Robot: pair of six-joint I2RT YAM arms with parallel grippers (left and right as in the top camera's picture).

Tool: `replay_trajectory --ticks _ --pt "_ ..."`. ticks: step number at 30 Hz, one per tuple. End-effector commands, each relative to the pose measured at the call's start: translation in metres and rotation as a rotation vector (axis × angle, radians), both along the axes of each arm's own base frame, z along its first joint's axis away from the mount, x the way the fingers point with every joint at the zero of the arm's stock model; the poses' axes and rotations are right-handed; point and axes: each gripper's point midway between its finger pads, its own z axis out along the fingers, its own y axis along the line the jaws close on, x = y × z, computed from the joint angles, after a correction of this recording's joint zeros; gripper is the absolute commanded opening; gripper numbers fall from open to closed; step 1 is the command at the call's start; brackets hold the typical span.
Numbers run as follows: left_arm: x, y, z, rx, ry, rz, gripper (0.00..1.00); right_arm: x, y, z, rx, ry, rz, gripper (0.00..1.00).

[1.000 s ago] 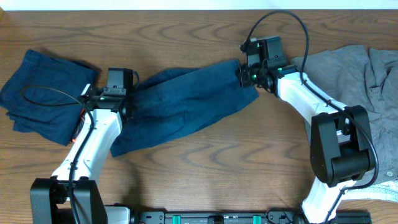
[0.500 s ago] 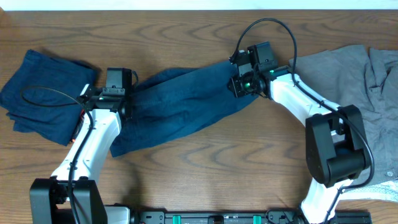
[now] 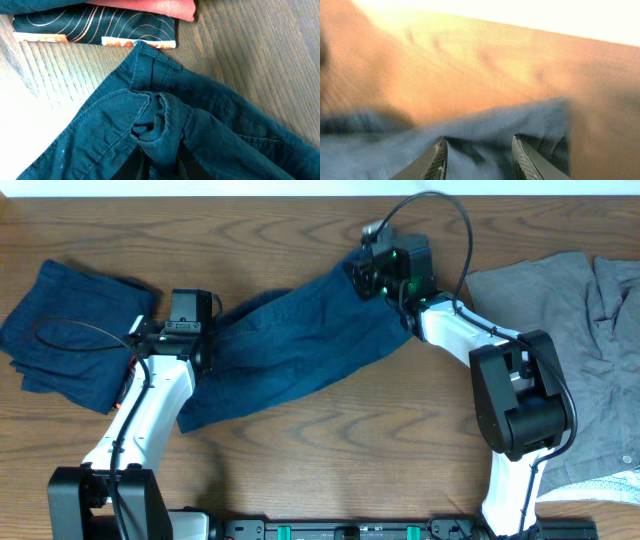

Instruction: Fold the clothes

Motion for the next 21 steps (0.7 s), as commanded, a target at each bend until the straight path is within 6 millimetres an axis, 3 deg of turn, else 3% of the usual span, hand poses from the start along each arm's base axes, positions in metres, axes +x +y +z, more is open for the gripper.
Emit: replay_trajectory --ticks 1,3,7,11,15,19,21 --pt "-0.001 0.007 0.002 0.031 0.002 0.016 0.25 0.002 0.003 0.008 0.067 0.022 -0.038 0.40" --pt "0.001 0.007 0.003 0.031 -0.007 0.016 0.42 -0.005 0.001 -0.007 0.040 0.088 -0.039 0.41" --pt "0.006 0.013 0.007 0.060 -0.038 0.031 0.62 -0.032 -0.018 -0.048 -0.081 0.264 -0.027 0.41" --pt "0.023 0.019 0.016 0.071 -0.104 0.013 0.66 -0.047 -0.039 -0.066 -0.129 0.371 -0.043 0.44" --pt "0.047 0.012 0.027 0.072 -0.166 -0.147 0.66 -0.042 -0.048 -0.047 -0.108 0.347 -0.057 0.50" --pt "0.047 0.006 0.036 0.071 -0.167 -0.237 0.66 -0.040 -0.051 -0.016 -0.099 0.286 -0.054 0.53" --pt "0.043 -0.008 0.038 0.014 -0.162 -0.306 0.65 -0.044 -0.052 -0.010 -0.121 0.280 -0.037 0.55"
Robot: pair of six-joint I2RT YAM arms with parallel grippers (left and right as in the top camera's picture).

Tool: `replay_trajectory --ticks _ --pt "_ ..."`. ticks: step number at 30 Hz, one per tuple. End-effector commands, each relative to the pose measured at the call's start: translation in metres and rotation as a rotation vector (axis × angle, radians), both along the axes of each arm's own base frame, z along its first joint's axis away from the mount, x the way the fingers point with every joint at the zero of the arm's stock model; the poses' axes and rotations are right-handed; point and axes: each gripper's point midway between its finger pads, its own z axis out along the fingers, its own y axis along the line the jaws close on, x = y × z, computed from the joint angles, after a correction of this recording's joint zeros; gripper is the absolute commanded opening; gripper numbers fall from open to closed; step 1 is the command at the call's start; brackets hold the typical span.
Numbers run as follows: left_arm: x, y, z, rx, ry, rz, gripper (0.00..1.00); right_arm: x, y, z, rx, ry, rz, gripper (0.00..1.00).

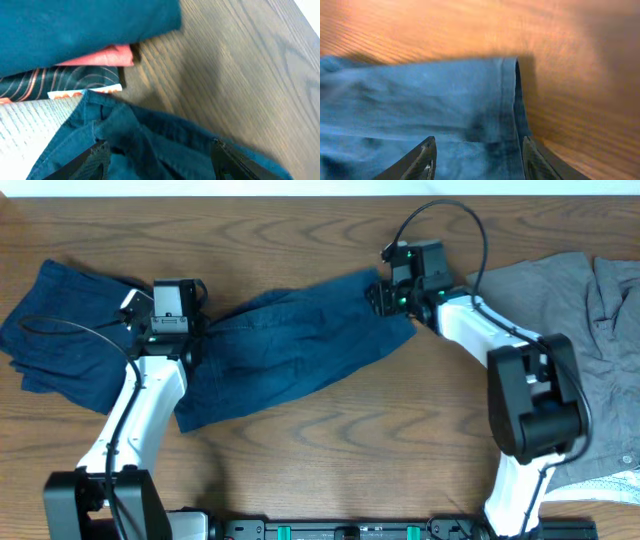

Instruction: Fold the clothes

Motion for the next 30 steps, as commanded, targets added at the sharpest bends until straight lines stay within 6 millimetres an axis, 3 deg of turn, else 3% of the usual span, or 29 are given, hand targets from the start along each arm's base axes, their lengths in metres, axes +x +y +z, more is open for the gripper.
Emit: replay_trajectory --ticks 1,3,5,10,17,19,22,25,30 --pt "-0.005 -0.026 0.011 -0.068 0.011 -0.190 0.59 -0.004 0.001 0.036 -0.007 -0.062 0.043 0.54" --pt "-0.013 -0.049 0.006 -0.155 0.044 -0.291 0.50 -0.015 -0.001 0.026 -0.022 0.000 0.048 0.54" --pt "-0.023 -0.063 -0.002 -0.184 0.099 -0.356 0.48 -0.029 -0.003 0.008 -0.056 0.070 0.074 0.54" --pt "-0.043 -0.064 -0.038 -0.147 0.242 -0.357 0.47 -0.054 0.001 -0.029 -0.123 0.172 0.160 0.55" --pt "-0.059 -0.064 -0.088 -0.169 0.406 -0.346 0.48 -0.069 -0.007 -0.060 -0.181 0.270 0.157 0.56" --pt "-0.068 -0.068 -0.100 -0.196 0.459 -0.351 0.48 -0.079 -0.025 -0.070 -0.265 0.324 0.121 0.54" --pt "-0.087 -0.087 -0.112 -0.315 0.543 -0.399 0.48 -0.101 -0.068 -0.081 -0.461 0.432 0.037 0.49" --pt "-0.105 -0.107 -0.113 -0.438 0.602 -0.450 0.49 -0.122 -0.117 -0.082 -0.654 0.532 -0.099 0.38" --pt "-0.133 -0.129 -0.107 -0.512 0.697 -0.585 0.54 -0.150 -0.163 -0.076 -0.742 0.677 -0.260 0.24"
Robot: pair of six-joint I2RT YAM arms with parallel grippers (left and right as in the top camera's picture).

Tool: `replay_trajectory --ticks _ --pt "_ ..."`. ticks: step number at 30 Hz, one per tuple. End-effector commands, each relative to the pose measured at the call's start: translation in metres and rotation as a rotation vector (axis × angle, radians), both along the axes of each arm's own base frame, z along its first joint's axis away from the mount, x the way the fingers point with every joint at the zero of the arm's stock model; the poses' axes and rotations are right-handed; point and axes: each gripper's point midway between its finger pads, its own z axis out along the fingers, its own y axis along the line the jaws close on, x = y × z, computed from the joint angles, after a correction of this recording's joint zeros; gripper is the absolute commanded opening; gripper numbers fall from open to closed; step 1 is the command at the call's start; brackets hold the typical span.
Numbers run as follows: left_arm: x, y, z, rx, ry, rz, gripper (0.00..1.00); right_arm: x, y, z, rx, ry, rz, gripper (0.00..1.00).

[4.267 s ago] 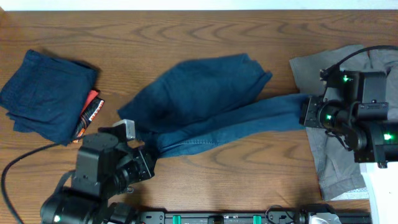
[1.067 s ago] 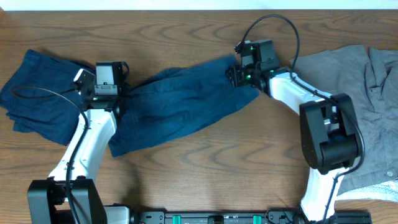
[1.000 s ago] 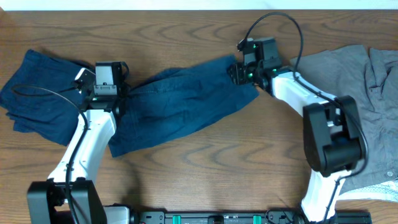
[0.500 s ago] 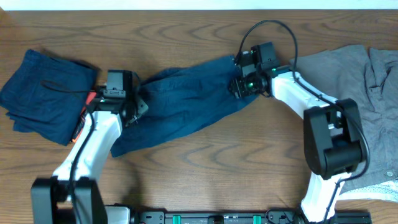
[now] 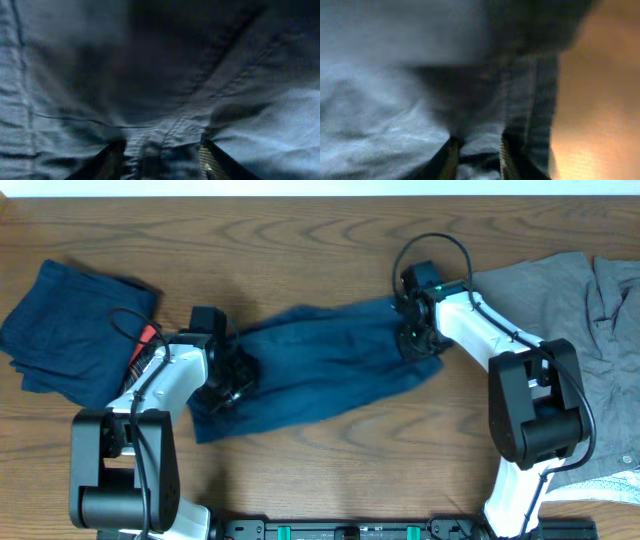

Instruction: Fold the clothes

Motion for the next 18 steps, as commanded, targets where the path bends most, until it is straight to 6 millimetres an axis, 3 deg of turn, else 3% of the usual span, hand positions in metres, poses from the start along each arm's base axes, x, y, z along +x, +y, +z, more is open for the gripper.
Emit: replay_trajectory --ticks 1,4,7,11,13,14,18 --pt "-0.027 -0.019 -0.003 -0.086 0.089 -0.114 0.55 -0.023 -0.073 -0.017 -0.260 0.081 -0.177 0.24" --pt "-0.044 -0.025 0.000 -0.086 0.134 -0.197 0.56 -0.035 -0.083 -0.015 -0.244 0.134 -0.255 0.20" --pt "-0.051 -0.026 0.004 -0.070 0.143 -0.233 0.56 -0.036 -0.077 -0.011 -0.157 0.146 -0.289 0.21" --pt "-0.040 -0.014 0.008 0.010 0.082 -0.239 0.59 -0.017 -0.045 0.007 0.046 0.067 -0.274 0.28" --pt "-0.033 -0.010 0.010 0.036 0.041 -0.242 0.61 -0.004 -0.028 0.018 0.151 0.013 -0.262 0.45" --pt "-0.029 -0.009 0.012 0.043 0.023 -0.242 0.61 0.002 -0.020 0.023 0.195 -0.013 -0.257 0.47" --pt "-0.018 -0.011 0.014 0.044 -0.034 -0.240 0.63 0.019 -0.007 0.035 0.280 -0.086 -0.243 0.46"
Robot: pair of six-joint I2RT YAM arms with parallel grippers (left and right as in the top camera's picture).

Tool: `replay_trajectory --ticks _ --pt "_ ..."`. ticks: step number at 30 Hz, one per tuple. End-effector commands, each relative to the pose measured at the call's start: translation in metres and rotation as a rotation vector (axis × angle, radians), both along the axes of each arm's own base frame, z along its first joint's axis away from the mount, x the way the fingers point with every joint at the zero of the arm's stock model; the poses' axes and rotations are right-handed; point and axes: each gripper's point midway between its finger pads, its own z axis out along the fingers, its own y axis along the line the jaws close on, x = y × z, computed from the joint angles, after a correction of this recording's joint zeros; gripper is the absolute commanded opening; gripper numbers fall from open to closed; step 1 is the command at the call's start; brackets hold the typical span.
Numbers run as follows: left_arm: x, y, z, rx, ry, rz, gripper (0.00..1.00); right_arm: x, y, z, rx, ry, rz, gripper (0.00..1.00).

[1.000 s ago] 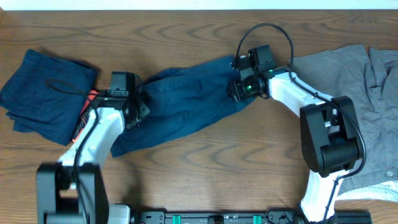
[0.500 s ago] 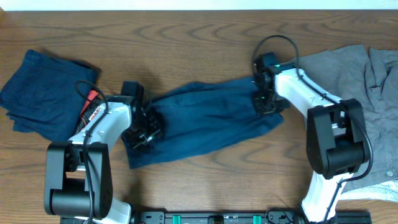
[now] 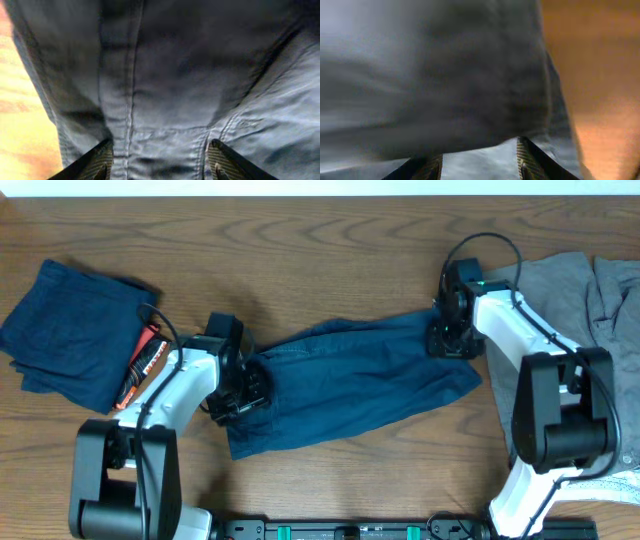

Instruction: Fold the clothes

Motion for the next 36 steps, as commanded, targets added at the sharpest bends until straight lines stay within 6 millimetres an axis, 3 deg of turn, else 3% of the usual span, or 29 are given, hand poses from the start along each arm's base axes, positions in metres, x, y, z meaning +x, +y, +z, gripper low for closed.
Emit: replay_trajectory --ticks 1,12,19,21,25,29,33,36 --pt "0.003 0.006 0.001 0.034 -0.033 -0.014 0.63 0.007 0.020 0.018 0.123 -0.053 0.015 0.45" --pt "0.006 0.007 0.001 0.037 -0.041 -0.004 0.64 0.038 0.032 0.029 0.186 -0.187 0.033 0.50" --pt "0.007 0.007 0.001 0.036 -0.045 -0.004 0.65 0.099 0.055 0.060 0.224 -0.479 0.088 0.67" --pt "0.006 0.007 0.001 0.036 -0.040 -0.001 0.65 0.106 0.064 0.064 0.233 -0.518 0.104 0.68" --pt "0.005 -0.002 0.012 -0.013 -0.035 0.017 0.69 0.092 0.073 0.056 0.229 -0.465 0.135 0.68" --pt "0.022 0.004 0.041 0.016 -0.149 0.007 0.74 0.077 0.062 0.057 0.195 -0.406 0.122 0.73" --pt "0.031 0.022 0.063 0.096 -0.263 0.030 1.00 0.071 0.036 0.083 0.124 -0.430 0.073 0.80" --pt "0.027 0.027 0.064 0.097 -0.245 0.063 0.98 0.064 0.021 0.106 0.087 -0.457 0.049 0.89"
